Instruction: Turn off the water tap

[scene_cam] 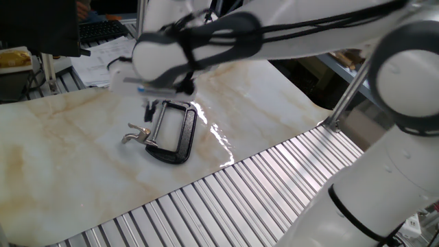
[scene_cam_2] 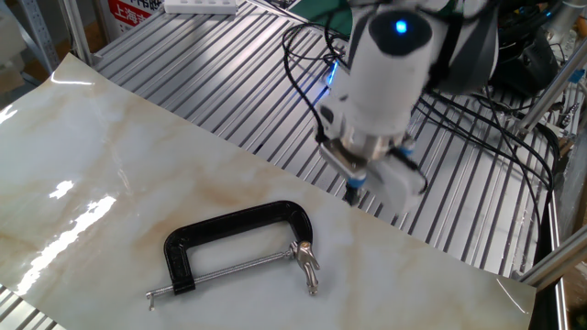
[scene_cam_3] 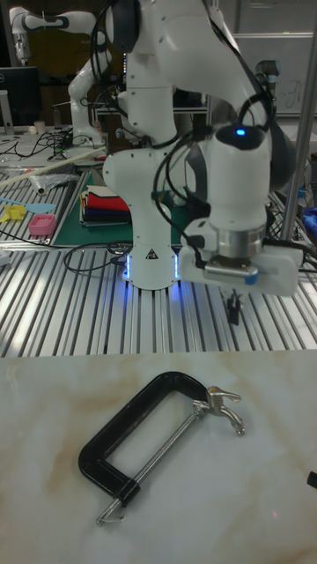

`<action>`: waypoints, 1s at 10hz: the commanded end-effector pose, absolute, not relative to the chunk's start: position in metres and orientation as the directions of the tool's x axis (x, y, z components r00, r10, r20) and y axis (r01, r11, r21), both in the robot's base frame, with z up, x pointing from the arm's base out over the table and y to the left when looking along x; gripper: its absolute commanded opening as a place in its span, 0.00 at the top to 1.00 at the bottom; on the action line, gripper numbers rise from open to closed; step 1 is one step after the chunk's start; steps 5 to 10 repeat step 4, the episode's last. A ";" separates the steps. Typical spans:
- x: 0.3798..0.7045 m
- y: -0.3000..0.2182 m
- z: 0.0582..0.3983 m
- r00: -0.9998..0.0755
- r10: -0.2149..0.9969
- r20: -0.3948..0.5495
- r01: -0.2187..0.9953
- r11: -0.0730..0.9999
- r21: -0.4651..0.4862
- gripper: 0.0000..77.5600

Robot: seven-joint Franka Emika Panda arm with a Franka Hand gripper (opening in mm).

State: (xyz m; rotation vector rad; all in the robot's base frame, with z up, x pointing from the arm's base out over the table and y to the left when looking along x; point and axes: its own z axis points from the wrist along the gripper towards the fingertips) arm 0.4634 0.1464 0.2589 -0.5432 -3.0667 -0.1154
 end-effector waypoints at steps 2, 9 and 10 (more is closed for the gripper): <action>0.455 0.131 0.278 -0.963 0.264 0.047 0.266 0.963 0.040 1.00; 0.454 0.126 0.280 -0.964 0.261 0.048 0.263 0.964 0.040 1.00; 0.454 0.126 0.280 -0.964 0.261 0.048 0.263 0.964 0.040 1.00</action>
